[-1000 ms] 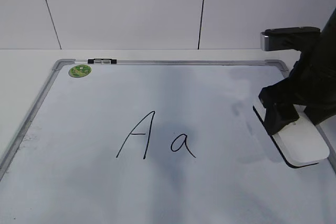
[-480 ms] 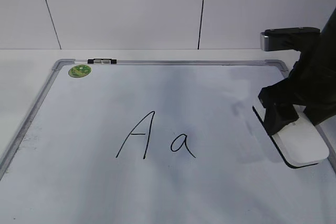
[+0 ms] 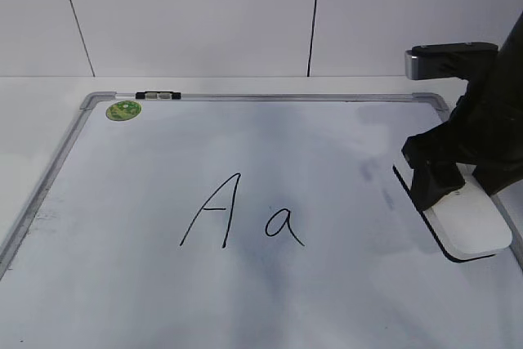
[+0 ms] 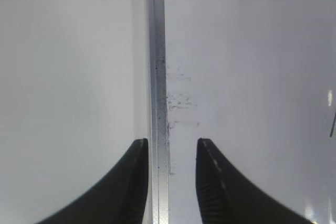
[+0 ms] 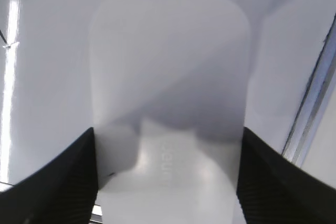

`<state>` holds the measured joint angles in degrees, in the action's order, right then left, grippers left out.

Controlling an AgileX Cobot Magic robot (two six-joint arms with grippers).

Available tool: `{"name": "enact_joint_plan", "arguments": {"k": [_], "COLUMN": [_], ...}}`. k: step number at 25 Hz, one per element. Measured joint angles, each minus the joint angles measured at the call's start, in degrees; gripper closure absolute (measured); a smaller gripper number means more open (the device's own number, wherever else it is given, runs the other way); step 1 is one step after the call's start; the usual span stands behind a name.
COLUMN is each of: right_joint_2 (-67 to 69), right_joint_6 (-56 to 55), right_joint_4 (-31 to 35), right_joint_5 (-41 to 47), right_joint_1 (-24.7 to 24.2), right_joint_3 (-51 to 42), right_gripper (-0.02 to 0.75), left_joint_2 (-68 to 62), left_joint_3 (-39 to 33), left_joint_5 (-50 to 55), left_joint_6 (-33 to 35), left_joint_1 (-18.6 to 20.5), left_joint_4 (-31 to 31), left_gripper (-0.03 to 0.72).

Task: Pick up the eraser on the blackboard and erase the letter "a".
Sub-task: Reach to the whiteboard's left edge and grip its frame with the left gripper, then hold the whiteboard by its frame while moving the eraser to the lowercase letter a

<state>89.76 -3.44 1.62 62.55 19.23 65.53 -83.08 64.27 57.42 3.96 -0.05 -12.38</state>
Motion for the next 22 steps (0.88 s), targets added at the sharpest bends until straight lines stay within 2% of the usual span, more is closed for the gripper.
{"name": "enact_joint_plan", "arguments": {"k": [12,22], "right_joint_2": [0.00,0.00], "right_joint_6": [0.00,0.00], "right_joint_4": [0.00,0.00], "right_joint_5": [0.00,0.00], "right_joint_1": [0.00,0.00], "right_joint_3": [0.00,0.00], "right_gripper": [0.170,0.170], "left_joint_2": [-20.20,-28.57], "left_joint_3": [7.48,9.40], "left_joint_5": [-1.45,-1.35], "left_joint_6": [0.00,0.00], "left_joint_1": [0.00,0.00], "left_joint_4": [0.45,0.45], "left_gripper": [0.449,0.449]}}
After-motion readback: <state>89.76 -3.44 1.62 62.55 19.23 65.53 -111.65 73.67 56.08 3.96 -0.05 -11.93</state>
